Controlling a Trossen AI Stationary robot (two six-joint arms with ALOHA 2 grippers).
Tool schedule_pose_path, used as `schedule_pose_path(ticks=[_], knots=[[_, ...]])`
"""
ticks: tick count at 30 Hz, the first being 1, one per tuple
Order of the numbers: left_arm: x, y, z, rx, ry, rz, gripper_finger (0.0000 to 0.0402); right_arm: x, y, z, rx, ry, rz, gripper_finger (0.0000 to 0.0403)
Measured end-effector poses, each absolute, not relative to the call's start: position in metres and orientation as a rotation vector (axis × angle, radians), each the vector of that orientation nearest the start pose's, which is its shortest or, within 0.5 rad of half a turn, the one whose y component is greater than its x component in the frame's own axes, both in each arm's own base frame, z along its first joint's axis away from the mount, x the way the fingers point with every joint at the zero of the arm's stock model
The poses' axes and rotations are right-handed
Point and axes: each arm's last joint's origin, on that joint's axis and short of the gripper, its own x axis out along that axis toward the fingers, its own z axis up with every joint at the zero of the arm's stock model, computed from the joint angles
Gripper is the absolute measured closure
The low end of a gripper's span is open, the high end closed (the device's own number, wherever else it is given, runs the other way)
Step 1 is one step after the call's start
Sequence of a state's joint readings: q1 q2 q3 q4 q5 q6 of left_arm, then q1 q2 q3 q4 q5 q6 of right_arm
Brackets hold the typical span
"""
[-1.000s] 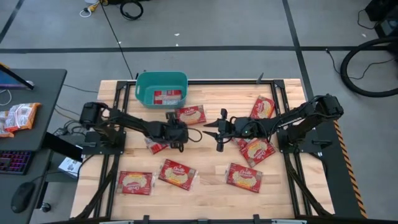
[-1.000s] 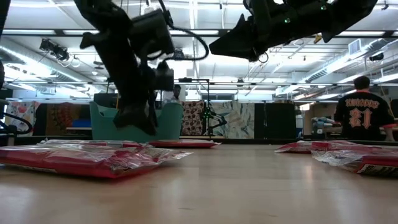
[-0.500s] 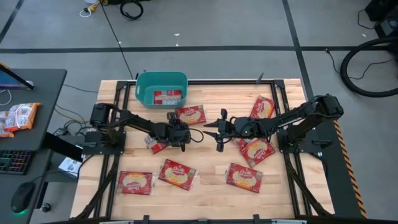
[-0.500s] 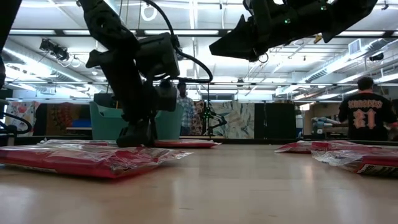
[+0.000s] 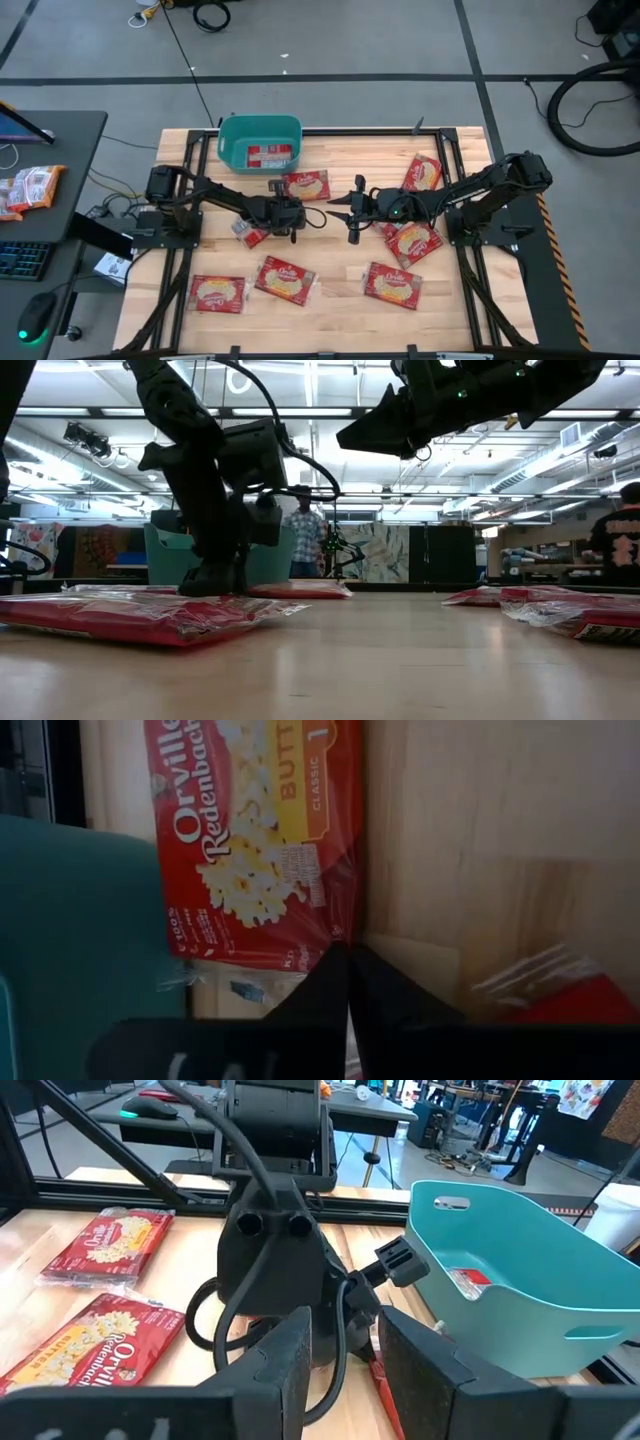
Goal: Sort popcorn bags into baskets
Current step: Put the popcorn bag into the bin
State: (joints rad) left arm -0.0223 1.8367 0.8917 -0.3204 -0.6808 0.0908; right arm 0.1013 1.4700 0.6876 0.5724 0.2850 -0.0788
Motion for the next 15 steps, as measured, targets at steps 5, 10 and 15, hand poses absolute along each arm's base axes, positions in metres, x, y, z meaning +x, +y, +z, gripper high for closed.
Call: schedule_pose_path(ticks=[5, 10, 15], knots=[[0.307, 0.012, 0.128, 0.508, 1.188, 0.520, 0.0398, 0.302, 0.023, 0.216, -0.119, 0.216, -0.175, 0.0276], [0.299, 0.017, 0.155, 0.467, 1.140, 0.525, 0.0399, 0.302, 0.023, 0.216, -0.119, 0.217, -0.175, 0.0276], [0.287, 0.024, 0.181, 0.432, 1.100, 0.547, 0.0400, 0.302, 0.023, 0.216, -0.119, 0.214, -0.174, 0.0276]])
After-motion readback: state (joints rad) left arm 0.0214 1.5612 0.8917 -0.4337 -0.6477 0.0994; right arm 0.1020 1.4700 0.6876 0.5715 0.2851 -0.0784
